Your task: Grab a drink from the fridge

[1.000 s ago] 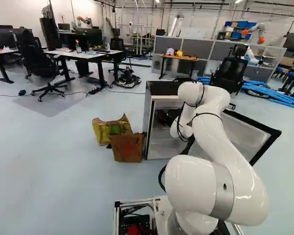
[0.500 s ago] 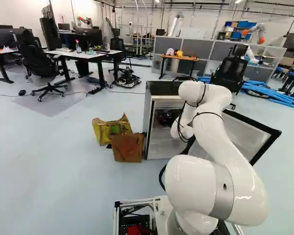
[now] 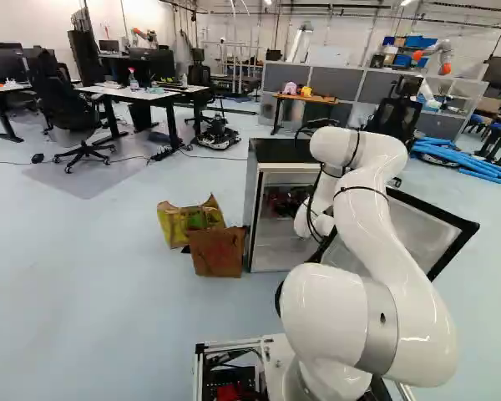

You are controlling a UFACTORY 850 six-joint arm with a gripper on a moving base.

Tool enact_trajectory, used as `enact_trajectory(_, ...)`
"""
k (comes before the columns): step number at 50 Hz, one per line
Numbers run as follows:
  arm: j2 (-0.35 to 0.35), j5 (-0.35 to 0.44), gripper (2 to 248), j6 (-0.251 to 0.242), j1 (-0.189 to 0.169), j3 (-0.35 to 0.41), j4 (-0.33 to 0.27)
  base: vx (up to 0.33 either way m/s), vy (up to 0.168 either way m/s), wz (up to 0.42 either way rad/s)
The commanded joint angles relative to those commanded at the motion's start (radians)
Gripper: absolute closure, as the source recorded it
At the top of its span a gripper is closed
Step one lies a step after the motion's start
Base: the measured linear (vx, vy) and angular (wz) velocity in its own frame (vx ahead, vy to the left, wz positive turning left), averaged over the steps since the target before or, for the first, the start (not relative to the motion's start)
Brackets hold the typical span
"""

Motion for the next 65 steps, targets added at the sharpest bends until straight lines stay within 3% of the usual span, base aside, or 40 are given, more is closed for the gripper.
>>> enact_trajectory(14, 0.076, 0.000, 156, 0.000, -0.017, 0.092, 0.017, 0.000, 0.000, 0.000)
enact_trajectory(65, 0.385, 0.000, 156, 0.000, -0.089, 0.458, 0.233, 0.000, 0.000, 0.000)
